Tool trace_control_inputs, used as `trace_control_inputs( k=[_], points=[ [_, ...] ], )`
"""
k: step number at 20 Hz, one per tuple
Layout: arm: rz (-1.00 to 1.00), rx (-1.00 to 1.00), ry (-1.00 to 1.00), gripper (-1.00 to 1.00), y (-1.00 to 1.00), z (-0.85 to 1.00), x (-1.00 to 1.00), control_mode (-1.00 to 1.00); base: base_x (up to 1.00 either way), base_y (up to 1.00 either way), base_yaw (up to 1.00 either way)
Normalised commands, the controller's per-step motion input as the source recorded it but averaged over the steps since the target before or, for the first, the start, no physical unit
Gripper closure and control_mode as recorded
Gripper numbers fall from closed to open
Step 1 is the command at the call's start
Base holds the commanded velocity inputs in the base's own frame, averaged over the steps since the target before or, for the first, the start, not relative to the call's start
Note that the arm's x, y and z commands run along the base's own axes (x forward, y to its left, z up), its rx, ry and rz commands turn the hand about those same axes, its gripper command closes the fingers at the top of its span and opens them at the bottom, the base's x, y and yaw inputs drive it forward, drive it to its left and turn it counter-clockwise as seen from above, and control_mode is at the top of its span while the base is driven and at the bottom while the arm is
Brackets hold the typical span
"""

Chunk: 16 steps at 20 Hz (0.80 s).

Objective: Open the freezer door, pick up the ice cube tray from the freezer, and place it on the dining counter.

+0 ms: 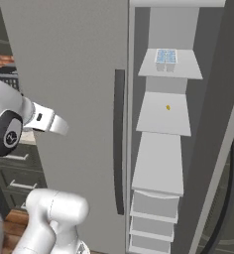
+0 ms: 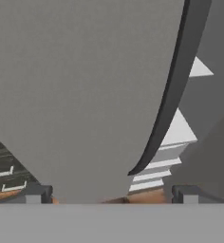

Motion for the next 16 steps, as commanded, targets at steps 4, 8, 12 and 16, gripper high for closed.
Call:
trace_control_inputs(
  k=[4, 8, 12, 16],
  points=[
    [0.20, 0.03, 0.00, -1.00, 0.03, -0.12, 0.00, -1.00, 0.00, 0.00, 0.00],
    [0.11, 0.01, -0.01, -1.00, -0.01, -0.05, -0.03, -1.00, 0.00, 0.00, 0.00],
    [0.00, 0.00, -0.06, -1.00, -0.16, -0.02, -0.35, -1.00, 0.00, 0.00, 0.00],
    [0.00, 0.00, -0.03, -1.00, -0.01, 0.00, -0.47, -1.00, 0.00, 0.00, 0.00]
  ],
)
